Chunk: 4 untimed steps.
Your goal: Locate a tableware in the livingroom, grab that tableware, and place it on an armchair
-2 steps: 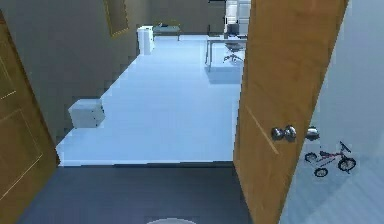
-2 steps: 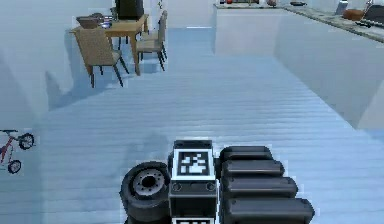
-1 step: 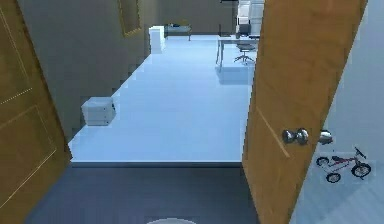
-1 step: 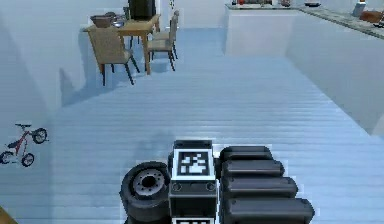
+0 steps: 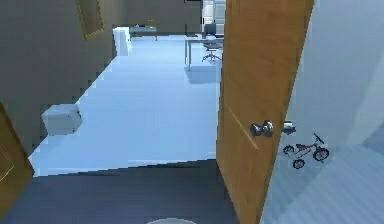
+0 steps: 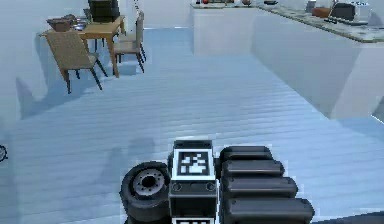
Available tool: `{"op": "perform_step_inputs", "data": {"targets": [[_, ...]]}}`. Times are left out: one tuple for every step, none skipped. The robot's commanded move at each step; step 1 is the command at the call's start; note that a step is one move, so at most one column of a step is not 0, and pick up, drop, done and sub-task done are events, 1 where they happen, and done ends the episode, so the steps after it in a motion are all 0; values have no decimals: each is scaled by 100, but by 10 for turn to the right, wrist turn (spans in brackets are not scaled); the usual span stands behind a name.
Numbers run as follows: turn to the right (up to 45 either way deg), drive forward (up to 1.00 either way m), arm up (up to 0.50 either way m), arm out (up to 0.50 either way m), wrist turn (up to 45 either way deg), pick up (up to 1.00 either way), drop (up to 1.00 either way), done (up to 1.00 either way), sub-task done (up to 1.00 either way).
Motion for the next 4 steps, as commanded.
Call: {"op": "perform_step_inputs", "data": {"targets": [[0, 75, 0, 0, 0, 0, 0, 0, 0], [-120, 0, 0, 0, 0, 0, 0, 0, 0], [-30, 0, 0, 0, 0, 0, 0, 0, 0], [0, 100, 0, 0, 0, 0, 0, 0, 0]]}}
